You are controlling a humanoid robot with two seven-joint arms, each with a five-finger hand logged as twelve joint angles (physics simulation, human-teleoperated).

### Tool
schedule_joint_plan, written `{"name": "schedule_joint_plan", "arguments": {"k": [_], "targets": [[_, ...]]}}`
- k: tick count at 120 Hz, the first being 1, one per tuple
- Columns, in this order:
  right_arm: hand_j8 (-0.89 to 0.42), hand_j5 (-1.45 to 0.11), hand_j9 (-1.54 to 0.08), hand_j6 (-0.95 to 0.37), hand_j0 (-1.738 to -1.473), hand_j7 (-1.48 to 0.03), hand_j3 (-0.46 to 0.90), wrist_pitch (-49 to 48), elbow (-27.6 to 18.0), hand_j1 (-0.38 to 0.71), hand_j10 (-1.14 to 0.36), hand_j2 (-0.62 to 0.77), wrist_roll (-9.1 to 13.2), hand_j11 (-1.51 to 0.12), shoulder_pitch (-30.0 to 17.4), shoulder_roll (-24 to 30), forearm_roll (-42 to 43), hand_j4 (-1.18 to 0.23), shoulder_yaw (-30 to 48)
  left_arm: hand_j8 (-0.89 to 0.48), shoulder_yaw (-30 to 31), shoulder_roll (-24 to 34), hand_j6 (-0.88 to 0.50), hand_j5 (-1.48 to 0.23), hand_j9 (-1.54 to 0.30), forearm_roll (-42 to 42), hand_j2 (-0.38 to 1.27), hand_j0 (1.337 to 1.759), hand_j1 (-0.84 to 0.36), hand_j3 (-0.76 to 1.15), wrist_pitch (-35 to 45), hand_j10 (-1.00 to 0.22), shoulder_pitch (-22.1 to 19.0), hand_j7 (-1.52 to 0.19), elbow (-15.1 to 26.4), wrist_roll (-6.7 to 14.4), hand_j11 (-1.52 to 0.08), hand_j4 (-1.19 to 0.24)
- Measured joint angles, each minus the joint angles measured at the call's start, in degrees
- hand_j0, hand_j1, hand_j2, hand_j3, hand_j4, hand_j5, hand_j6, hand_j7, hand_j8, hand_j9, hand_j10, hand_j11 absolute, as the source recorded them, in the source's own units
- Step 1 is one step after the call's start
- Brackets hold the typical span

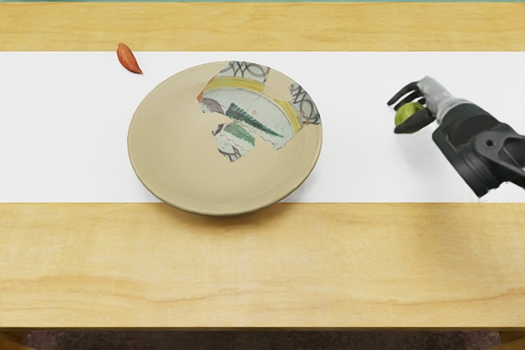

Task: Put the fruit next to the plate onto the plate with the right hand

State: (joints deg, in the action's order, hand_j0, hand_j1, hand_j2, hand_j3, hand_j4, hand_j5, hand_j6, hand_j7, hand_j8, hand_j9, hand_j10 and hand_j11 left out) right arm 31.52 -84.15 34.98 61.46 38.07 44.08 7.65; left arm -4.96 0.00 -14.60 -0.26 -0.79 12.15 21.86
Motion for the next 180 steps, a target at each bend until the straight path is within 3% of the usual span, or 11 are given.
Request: {"name": "schedule_joint_plan", "arguments": {"k": [20,43,73,89,109,120,130,156,180], "targets": [[-0.35,-0.86,-0.87,-0.53,-1.652,-0.85,0.00,-0.2,-2.3,0.27,-0.47,0.03,0.0,-0.85,3.2,-3.2,-0.1,-0.65,3.0,0.00,0.0,0.0,0.00,0.00,0.00,0.0,0.00,1.658,0.35,0.00,0.0,0.00,0.0,0.00,0.0,0.0,0.00,0.00],[-0.35,-0.86,-0.87,-0.53,-1.653,-0.85,0.00,0.0,-2.9,0.26,-0.47,0.03,0.0,-0.85,6.6,-11.7,-0.3,-0.65,3.7,0.00,0.0,0.0,0.00,0.00,0.00,0.0,0.00,1.658,0.35,0.00,0.0,0.00,0.0,0.00,0.0,0.0,0.00,0.00],[-0.36,-0.88,-0.88,-0.54,-1.653,-0.86,0.00,0.4,-1.5,0.23,-0.48,-0.01,0.1,-0.86,5.3,-22.3,-0.1,-0.64,1.7,0.00,0.0,0.0,0.00,0.00,0.00,0.0,0.00,1.658,0.35,0.00,0.0,0.00,0.0,0.00,0.0,0.0,0.00,0.00],[-0.36,-0.89,-0.88,-0.54,-1.653,-0.86,0.00,0.5,-0.5,0.23,-0.48,-0.02,0.1,-0.86,4.4,-24.9,-0.1,-0.64,0.3,0.00,0.0,0.0,0.00,0.00,0.00,0.0,0.00,1.658,0.35,0.00,0.0,0.00,0.0,0.00,0.0,0.0,0.00,0.00],[-0.19,-0.44,-0.43,-0.27,-1.656,-0.42,0.00,0.0,0.4,-0.06,-0.24,-0.02,0.0,-0.42,4.6,-24.8,0.4,-0.31,1.0,0.00,0.0,0.0,0.00,0.00,0.00,0.0,0.00,1.658,0.35,0.00,0.0,0.00,0.0,0.00,0.0,0.0,0.00,0.00],[-0.13,-0.29,-0.29,-0.18,-1.657,-0.28,0.00,-7.2,0.4,-0.15,-0.17,-0.01,0.0,-0.28,3.8,-22.6,0.2,-0.21,7.7,0.00,0.0,0.0,0.00,0.00,0.00,0.0,0.00,1.658,0.35,0.00,0.0,0.00,0.0,0.00,0.0,0.0,0.00,0.00],[-0.10,-0.21,-0.20,-0.13,-1.657,-0.20,0.00,-18.8,0.2,-0.21,-0.12,-0.01,0.0,-0.20,-0.7,-21.7,-0.2,-0.15,18.1,0.00,0.0,0.0,0.00,0.00,0.00,0.0,0.00,1.658,0.35,0.00,0.0,0.00,0.0,0.00,0.0,0.0,0.00,0.00],[-0.05,-0.09,-0.09,-0.06,-1.658,-0.09,0.00,-54.6,-1.5,-0.28,-0.06,-0.01,0.0,-0.09,-24.1,-21.0,-11.4,-0.07,52.3,0.00,-0.1,0.0,0.00,0.00,0.00,0.2,0.00,1.658,0.35,0.00,-0.2,0.00,0.9,0.00,0.1,0.0,0.00,0.00],[-0.04,-0.06,-0.06,-0.04,-1.658,-0.06,0.00,-64.8,-1.3,-0.30,-0.04,-0.01,0.0,-0.06,-41.3,-19.2,-26.6,-0.04,71.5,0.00,-0.1,0.0,0.00,0.00,0.00,0.3,0.00,1.658,0.35,0.00,-0.2,0.00,0.9,0.00,0.1,0.0,0.00,0.00]]}}
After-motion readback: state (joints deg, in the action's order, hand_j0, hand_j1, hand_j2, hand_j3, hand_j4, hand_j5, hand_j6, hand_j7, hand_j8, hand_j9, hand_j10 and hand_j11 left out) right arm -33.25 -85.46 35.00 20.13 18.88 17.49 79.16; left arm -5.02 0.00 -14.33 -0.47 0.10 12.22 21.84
